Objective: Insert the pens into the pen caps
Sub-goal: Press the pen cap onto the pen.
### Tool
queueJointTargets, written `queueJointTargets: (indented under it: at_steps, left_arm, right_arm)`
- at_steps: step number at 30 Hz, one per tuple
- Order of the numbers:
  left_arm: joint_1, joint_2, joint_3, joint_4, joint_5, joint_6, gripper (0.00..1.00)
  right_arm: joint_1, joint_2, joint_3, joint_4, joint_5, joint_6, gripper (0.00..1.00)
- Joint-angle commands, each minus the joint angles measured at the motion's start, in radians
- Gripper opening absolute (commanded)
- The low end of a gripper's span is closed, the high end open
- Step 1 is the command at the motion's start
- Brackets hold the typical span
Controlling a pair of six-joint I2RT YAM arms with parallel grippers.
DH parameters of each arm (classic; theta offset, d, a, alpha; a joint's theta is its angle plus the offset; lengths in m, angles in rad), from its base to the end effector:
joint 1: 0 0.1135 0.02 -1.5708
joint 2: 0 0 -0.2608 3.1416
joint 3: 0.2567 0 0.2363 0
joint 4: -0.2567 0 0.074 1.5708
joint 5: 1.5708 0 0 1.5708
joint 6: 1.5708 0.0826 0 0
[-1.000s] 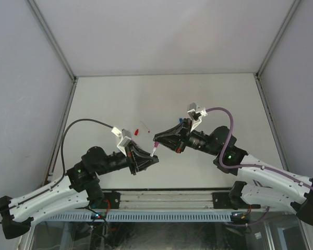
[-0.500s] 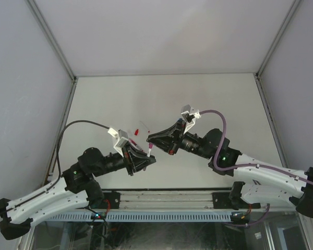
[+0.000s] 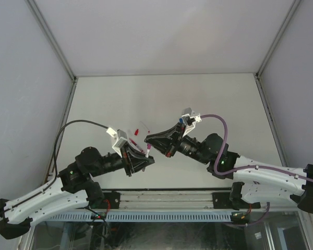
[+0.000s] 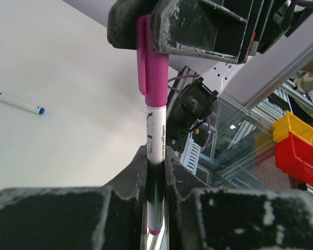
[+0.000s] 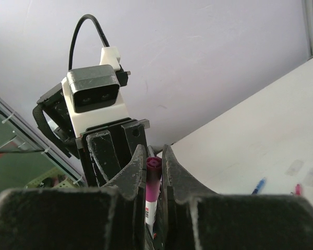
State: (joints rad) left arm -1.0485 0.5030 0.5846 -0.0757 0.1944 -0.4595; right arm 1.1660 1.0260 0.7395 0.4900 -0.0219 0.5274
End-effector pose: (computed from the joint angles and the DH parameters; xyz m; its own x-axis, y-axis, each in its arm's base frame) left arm 0.0707 -0.1548 0.3186 -0.4172 -0.1474 -0.8968 0.8498 0.2864 -0.4425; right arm 0.1064 0.2529 0.3611 -0.3980 0.3488 -0.8485 -0.8414 0.2297 0.4891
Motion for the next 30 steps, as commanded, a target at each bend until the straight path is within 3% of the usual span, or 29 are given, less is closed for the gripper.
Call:
queueJointTargets:
  at_steps: [1, 19, 30]
  left_arm:
    - [0.007, -0.007, 0.151, 0.270, -0.078, 0.009, 0.00]
    - [0.004, -0.009, 0.188, 0.289, -0.089, -0.002, 0.00]
    - [0.004, 0.039, 0.152, 0.243, -0.088, -0.005, 0.00]
  right_arm:
    - [0.111, 0.063, -0.059, -0.303, -0.080, -0.009, 0.00]
    - [0.232, 0.070, -0.164, -0.387, 0.048, -0.003, 0.00]
    - [0.182, -0.041, -0.081, -0.366, 0.166, -0.057, 0.00]
